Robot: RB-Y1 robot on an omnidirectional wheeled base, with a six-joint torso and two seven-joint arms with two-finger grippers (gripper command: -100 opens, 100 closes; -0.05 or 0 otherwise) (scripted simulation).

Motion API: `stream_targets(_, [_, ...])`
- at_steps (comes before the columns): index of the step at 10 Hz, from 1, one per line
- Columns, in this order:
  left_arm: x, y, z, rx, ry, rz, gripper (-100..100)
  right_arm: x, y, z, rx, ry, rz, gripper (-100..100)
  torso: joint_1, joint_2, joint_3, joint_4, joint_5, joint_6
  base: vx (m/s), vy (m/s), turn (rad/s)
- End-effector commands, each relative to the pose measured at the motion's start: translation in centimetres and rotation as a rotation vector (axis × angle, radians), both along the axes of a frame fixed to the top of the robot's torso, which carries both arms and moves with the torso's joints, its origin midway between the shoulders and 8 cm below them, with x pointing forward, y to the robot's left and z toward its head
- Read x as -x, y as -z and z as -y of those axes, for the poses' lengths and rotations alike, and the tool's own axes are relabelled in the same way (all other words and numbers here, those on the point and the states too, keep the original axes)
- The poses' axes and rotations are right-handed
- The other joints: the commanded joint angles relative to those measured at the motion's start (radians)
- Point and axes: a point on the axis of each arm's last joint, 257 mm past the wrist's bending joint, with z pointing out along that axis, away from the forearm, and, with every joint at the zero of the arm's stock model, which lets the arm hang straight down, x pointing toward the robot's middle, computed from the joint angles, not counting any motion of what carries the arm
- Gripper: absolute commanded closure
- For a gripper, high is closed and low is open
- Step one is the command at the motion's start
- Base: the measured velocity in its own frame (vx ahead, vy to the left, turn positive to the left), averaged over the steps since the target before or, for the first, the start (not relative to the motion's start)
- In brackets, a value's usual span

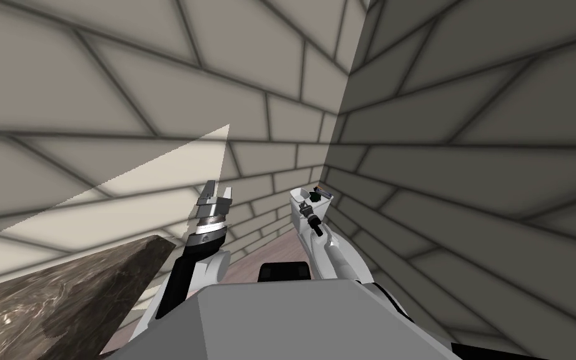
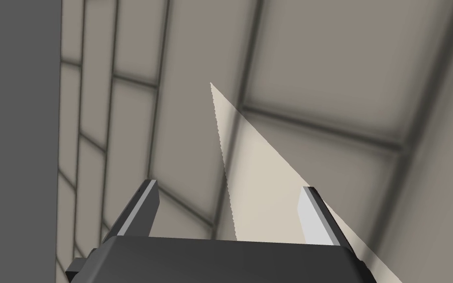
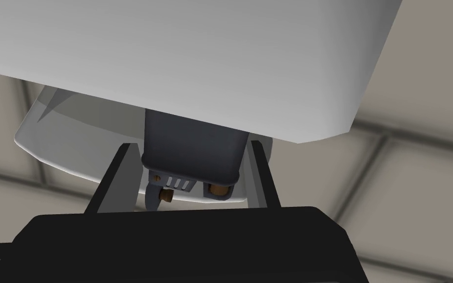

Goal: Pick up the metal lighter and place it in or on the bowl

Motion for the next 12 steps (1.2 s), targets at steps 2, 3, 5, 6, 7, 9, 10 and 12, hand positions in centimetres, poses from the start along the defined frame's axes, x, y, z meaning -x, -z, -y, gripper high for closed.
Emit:
stream_targets(2, [0.0, 0.0, 0.0, 0.000, 0.000, 0.000, 0, 0.0, 0.0, 0.0, 0.001, 0.000, 0.000, 100, 0.000, 0.000, 0.000, 0.000, 0.000, 0.000, 0.000, 0.000, 0.000])
stream_targets(3, [0.0, 0.0, 0.0, 0.000, 0.000, 0.000, 0, 0.0, 0.0, 0.0, 0.001, 0.000, 0.000, 100, 0.000, 0.000, 0.000, 0.000, 0.000, 0.000, 0.000, 0.000, 0.000])
stream_targets(5, [0.0, 0.0, 0.0, 0.000, 0.000, 0.000, 0, 1.1, 0.2, 1.7, -0.001, 0.014, -0.004, 100, 0.000, 0.000, 0.000, 0.000, 0.000, 0.000, 0.021, 0.019, 0.047])
stream_targets(6, [0.0, 0.0, 0.0, 0.000, 0.000, 0.000, 0, 0.9, -0.7, 1.5, -0.002, 0.012, 0.015, 100, 0.002, -0.002, -0.001, -0.001, 0.000, 0.000, 0.060, 0.041, 0.024])
stream_targets(7, [0.0, 0.0, 0.0, 0.000, 0.000, 0.000, 0, 2.1, -0.5, 3.1, -0.006, 0.025, 0.018, 100, 0.003, -0.004, -0.002, 0.000, 0.000, 0.000, 0.083, 0.050, 0.070])
stream_targets(9, [0.0, 0.0, 0.0, 0.000, 0.000, 0.000, 0, 3.5, -0.7, 4.6, -0.009, 0.038, 0.029, 100, 0.002, -0.004, -0.003, -0.001, 0.000, 0.000, 0.064, 0.043, 0.049])
stream_targets(10, [0.0, 0.0, 0.0, 0.000, 0.000, 0.000, 0, 4.1, -0.1, 4.9, -0.009, 0.044, 0.016, 100, 0.003, -0.004, -0.002, -0.001, 0.000, 0.000, 0.044, 0.038, 0.030])
stream_targets(12, [0.0, 0.0, 0.0, 0.000, 0.000, 0.000, 0, 5.7, -0.1, 6.4, -0.010, 0.056, 0.021, 100, 0.003, -0.004, -0.002, 0.000, 0.000, 0.000, 0.061, 0.051, 0.050])
